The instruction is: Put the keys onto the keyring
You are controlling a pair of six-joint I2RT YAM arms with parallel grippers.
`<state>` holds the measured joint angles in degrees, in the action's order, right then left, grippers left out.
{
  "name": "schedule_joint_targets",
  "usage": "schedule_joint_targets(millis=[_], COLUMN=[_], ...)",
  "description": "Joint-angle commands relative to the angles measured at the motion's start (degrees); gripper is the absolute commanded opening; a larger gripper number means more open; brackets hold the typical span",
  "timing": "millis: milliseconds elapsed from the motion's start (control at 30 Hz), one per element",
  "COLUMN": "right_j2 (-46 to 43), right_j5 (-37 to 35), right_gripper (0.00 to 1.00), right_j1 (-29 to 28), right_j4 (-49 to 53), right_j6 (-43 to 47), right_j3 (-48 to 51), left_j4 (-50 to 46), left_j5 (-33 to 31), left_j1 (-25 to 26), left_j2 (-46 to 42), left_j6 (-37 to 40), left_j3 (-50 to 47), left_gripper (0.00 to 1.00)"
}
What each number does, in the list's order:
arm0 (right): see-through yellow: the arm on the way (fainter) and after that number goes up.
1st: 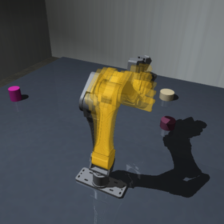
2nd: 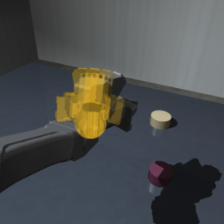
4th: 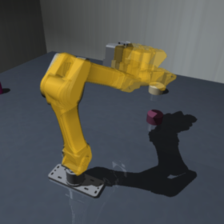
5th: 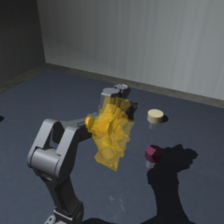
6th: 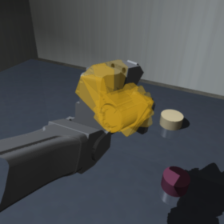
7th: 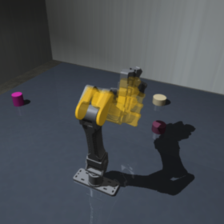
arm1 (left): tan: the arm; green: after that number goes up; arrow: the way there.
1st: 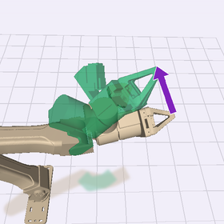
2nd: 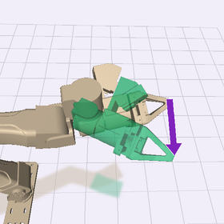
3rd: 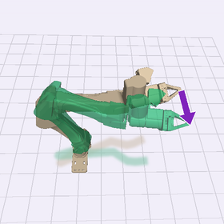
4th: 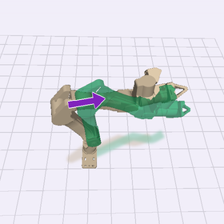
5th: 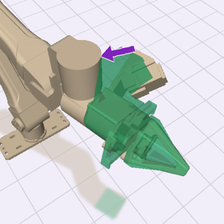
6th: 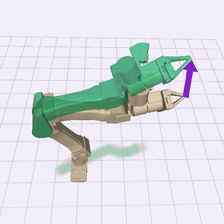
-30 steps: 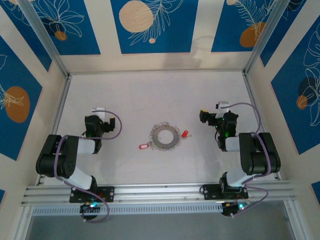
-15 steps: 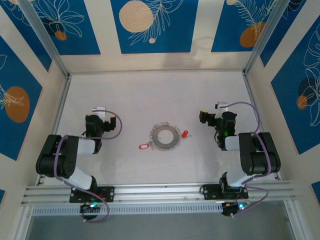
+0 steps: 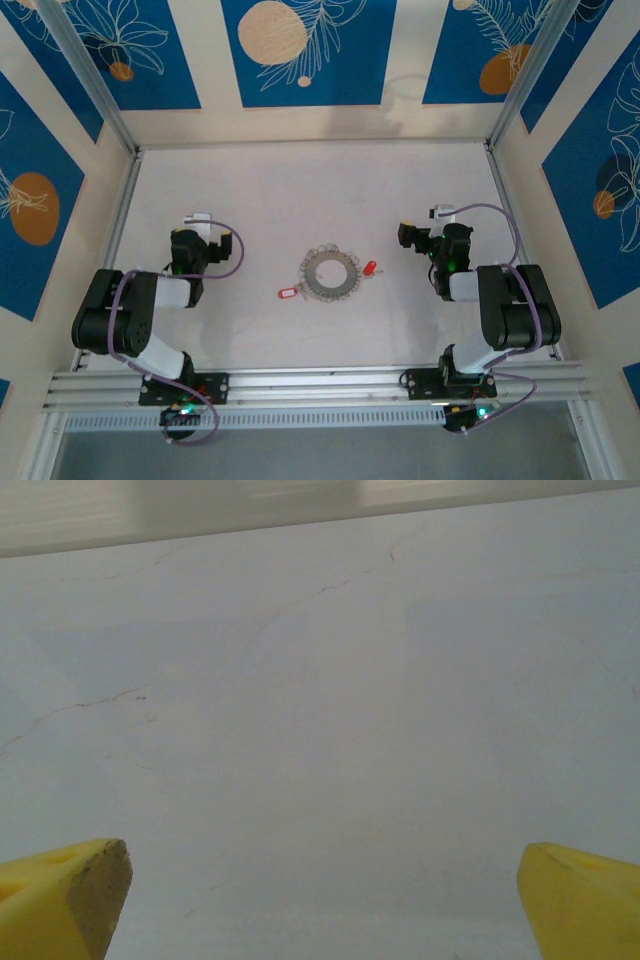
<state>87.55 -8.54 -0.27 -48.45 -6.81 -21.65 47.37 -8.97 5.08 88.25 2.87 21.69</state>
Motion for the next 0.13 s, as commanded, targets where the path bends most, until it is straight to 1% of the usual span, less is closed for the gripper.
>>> schedule_joint_targets(millis=[0, 100], right_j2=[0.0, -0.2], right_j5=[0.2, -0.2], right_gripper=[0.99, 0.99], right_j1=[-0.3, -0.3], right_j4=[-0.1, -0.8], right_j6=[0.5, 0.3], right_j3=[-1.3, -0.8], left_j4=[1.6, 1.6], left_j5=[1.2, 1.2], left_j1=[-0.3, -0.3], left_j2=[-0.2, -0.3], left_j6=[-1.1, -1.1], left_j3=[0.7, 0.7], left_gripper=[1.0, 1.0])
